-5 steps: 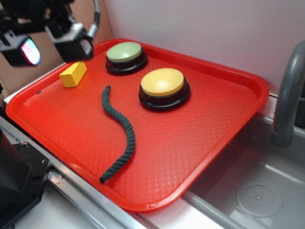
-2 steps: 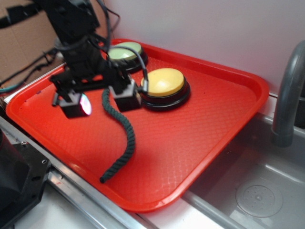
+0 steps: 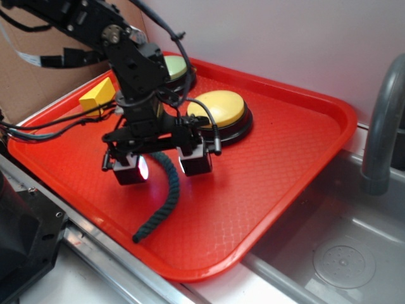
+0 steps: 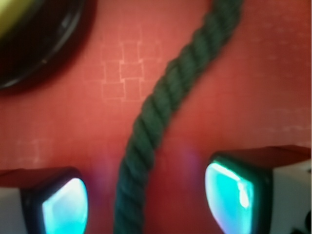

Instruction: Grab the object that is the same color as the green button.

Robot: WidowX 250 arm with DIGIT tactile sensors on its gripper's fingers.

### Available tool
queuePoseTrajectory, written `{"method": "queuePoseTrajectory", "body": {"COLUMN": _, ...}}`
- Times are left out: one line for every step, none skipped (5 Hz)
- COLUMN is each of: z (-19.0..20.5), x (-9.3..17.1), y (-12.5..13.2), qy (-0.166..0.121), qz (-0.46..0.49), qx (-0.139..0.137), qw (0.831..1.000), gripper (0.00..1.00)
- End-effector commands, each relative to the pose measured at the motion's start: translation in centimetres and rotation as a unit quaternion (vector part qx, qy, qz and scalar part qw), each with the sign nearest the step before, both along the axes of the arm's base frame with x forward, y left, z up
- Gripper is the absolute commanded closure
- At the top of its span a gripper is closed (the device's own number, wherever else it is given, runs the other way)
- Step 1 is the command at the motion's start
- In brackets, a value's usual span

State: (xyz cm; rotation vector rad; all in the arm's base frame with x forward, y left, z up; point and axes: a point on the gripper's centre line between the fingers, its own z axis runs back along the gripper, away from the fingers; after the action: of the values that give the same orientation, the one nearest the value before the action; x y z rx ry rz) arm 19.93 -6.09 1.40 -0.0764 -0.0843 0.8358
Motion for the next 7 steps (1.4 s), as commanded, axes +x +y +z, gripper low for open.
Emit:
{"method": "queuePoseTrajectory", "body": {"z": -0.2, "x": 0.3, "y": -0.8, "qy": -0.027, "qz": -0.015, "qx": -0.014, "qw": 0.999, "gripper": 1.0}}
{"method": "queuePoseTrajectory", "body": {"z": 0.0, "x": 0.0, "y": -0.9, "qy": -0.031, "qz": -0.017, "qx": -0.015, "qw": 0.999, "gripper": 1.0}}
{"method": "queuePoseTrajectory", "body": {"z": 0.6, "x": -0.2, "y": -0.9, "qy": -0.033, "qz": -0.021, "qx": -0.007, "qw": 0.999, "gripper": 1.0}}
{"method": "queuePoseTrajectory", "body": {"z": 1.6, "x": -0.4, "y": -0.9, "qy": -0.039, "qz": -0.035, "qx": 0.011, "qw": 0.999, "gripper": 1.0}}
{"method": "queuePoseTrajectory", "body": {"z": 3.9, "x": -0.5, "y": -0.5, "qy": -0.044, "qz": -0.09, "qx": 0.014, "qw": 0.995, "gripper": 1.0}}
{"method": "queuePoseTrajectory", "body": {"z": 7.6, "x": -0.6, "y": 0.1, "qy": -0.027, "qz": -0.185, "qx": 0.063, "qw": 0.98, "gripper": 1.0}}
{"method": "queuePoseTrajectory", "body": {"z": 11.1, "x": -1.3, "y": 1.1, "qy": -0.026, "qz": -0.244, "qx": 0.074, "qw": 0.967, "gripper": 1.0}}
